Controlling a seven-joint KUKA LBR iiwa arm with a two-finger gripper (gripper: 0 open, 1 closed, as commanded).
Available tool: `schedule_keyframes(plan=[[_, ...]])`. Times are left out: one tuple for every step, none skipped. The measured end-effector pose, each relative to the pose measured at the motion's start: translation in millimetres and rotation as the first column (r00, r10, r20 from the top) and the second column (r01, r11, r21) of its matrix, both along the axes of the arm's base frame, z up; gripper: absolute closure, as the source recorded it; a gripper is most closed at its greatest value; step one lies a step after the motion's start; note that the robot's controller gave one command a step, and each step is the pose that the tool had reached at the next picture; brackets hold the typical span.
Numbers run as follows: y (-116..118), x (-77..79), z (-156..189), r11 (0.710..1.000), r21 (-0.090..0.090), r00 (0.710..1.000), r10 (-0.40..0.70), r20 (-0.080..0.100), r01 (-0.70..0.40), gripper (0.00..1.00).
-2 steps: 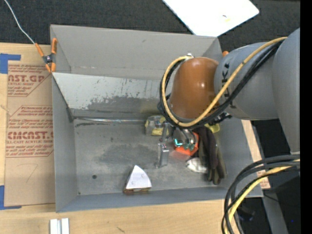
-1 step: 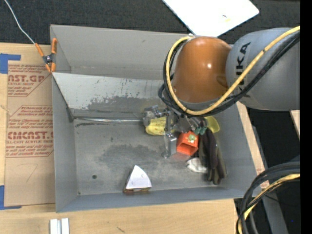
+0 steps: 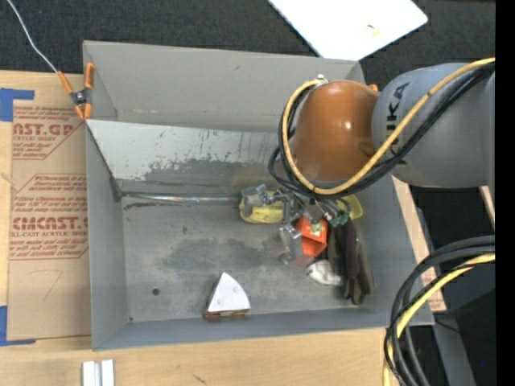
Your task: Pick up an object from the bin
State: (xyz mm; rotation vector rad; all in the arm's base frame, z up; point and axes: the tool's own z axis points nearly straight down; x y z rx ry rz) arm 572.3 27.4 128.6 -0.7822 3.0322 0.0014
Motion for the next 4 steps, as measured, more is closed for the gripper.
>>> schedule_keyframes(plan=[[-15.2,-11.2,-25.2,0.983,0.001,0.983,-0.185,-0.011,0.185,0.00],[-51.1,-21.1,-28.6,1.000,0.001,1.000,-0.022,0.000,0.022,0.00],[-82.4,-5.8,-18.6,0.996,0.001,0.996,-0.087,-0.007,0.087,0.00],[-143.0,-19.9,-55.2,0.928,0.011,0.928,-0.374,0.001,0.373,1.00]])
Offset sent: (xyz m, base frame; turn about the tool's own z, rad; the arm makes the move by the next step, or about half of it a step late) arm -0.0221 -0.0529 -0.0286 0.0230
